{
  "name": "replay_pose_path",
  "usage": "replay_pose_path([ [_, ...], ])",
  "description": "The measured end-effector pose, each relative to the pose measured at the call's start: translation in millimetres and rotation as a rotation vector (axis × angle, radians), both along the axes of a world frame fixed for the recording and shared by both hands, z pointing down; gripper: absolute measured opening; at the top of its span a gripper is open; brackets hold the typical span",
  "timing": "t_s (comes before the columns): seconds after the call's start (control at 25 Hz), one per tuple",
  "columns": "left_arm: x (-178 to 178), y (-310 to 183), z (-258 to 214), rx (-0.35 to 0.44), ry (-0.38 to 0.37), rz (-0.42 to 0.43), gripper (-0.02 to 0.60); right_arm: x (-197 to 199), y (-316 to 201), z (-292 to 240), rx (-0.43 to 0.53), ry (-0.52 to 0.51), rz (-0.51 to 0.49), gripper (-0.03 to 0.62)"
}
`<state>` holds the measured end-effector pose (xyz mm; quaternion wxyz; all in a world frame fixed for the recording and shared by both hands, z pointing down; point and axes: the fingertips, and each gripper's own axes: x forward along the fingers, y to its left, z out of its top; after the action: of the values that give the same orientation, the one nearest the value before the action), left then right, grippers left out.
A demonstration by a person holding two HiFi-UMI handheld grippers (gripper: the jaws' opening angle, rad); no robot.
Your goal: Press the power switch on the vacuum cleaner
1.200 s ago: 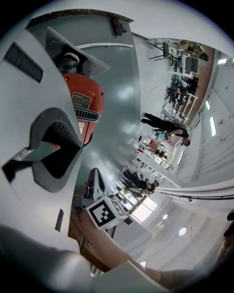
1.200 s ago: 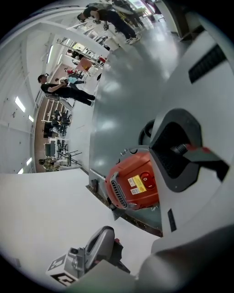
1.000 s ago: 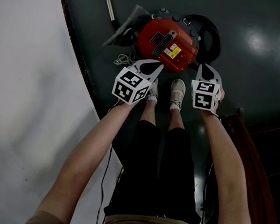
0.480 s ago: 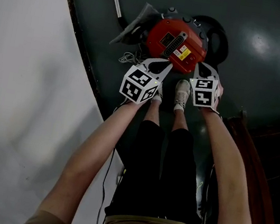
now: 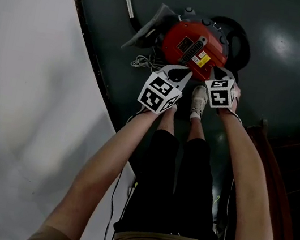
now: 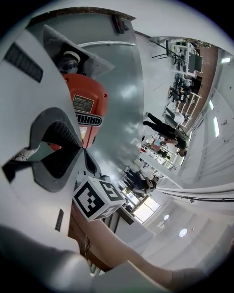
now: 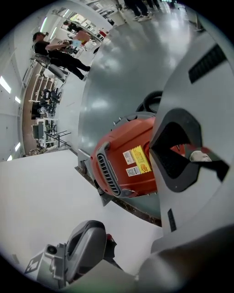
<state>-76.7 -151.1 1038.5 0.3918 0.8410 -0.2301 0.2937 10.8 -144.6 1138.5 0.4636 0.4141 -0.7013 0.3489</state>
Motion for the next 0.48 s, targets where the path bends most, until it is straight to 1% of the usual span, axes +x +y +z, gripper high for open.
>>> replay_pose_path([
  [0.08, -0.4, -0.5, 2.7, -0.004, -0.003, 0.003, 0.005, -2.5, 2.1, 7.9, -0.018, 0.002, -0.014, 0.008],
  [0.16, -2.1, -1.5, 4.0, -0.008, -0.002, -0.001, 0.005, -3.6, 2.7, 15.2, -0.039, 0.004, -0.004, 0.008],
  [0.28, -4.1, -2.9, 2.0, -0.004, 0.005, -0.008, 0.005, 0.9, -0.5, 23.8, -0.076, -0.012, 0.064, 0.009],
  [0.4, -3.1, -3.6, -1.7, 0.002, 0.018, -0.023, 0.005, 8.3, -2.9, 28.2, -0.146, -0.049, 0.148, 0.009],
  [0.48, -1.7, -1.0, -2.1, -0.005, 0.017, -0.029, 0.005, 7.9, -1.9, 28.6, -0.181, -0.045, 0.142, 0.009],
])
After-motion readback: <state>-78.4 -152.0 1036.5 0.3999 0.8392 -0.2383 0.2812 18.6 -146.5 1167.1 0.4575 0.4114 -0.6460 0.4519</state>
